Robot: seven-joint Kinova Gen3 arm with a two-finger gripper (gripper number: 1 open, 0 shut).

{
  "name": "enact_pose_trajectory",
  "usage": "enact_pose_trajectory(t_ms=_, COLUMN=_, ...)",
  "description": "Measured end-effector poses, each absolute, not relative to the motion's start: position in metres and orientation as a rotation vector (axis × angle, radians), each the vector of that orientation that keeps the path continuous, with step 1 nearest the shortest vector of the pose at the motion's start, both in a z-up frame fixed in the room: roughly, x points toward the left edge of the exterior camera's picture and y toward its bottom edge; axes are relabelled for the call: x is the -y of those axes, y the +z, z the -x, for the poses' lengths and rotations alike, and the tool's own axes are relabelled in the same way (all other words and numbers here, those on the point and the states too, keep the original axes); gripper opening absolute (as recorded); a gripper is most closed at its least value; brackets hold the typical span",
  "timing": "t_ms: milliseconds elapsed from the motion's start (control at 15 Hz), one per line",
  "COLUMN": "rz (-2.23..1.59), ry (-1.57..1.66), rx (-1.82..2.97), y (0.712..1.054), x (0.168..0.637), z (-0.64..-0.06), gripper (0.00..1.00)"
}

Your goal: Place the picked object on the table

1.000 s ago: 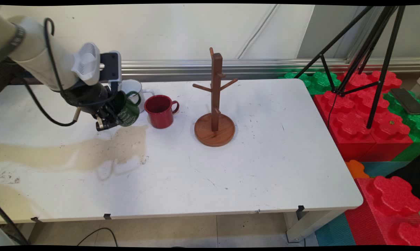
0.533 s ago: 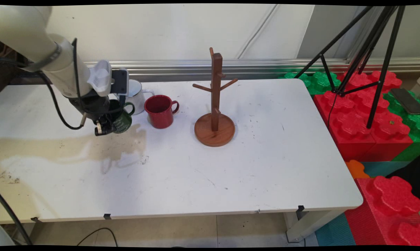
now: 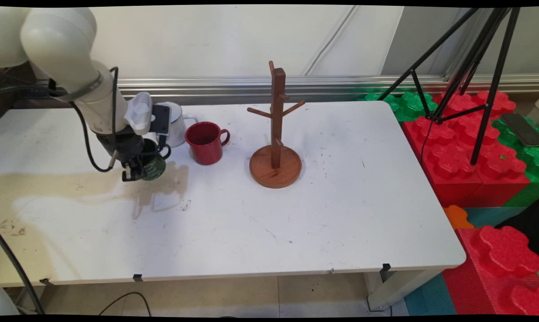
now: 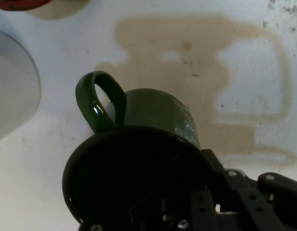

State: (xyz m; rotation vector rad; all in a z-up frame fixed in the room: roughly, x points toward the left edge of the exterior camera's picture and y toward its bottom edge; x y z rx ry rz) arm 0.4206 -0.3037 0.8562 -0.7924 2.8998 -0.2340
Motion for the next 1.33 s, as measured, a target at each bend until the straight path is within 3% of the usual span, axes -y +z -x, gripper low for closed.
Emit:
enact_pose_trajectory(t_ms=800, rz=0.735, ry=-0.127, rx=-2.896, y=0.823, x=0.324, z=-0.419, gripper=0.0)
enact_pose_trajectory(t_ms=867, rz=0.73, ry=-0.122, rx=-2.897, y=0.821, x=0.325, z=-0.419, gripper=1.0)
enact_pose_trajectory(t_ms=1333, rz=0.705, ry=-0.138, rx=-2.913, y=0.821, x=0.326, z=-0.418, gripper=1.0)
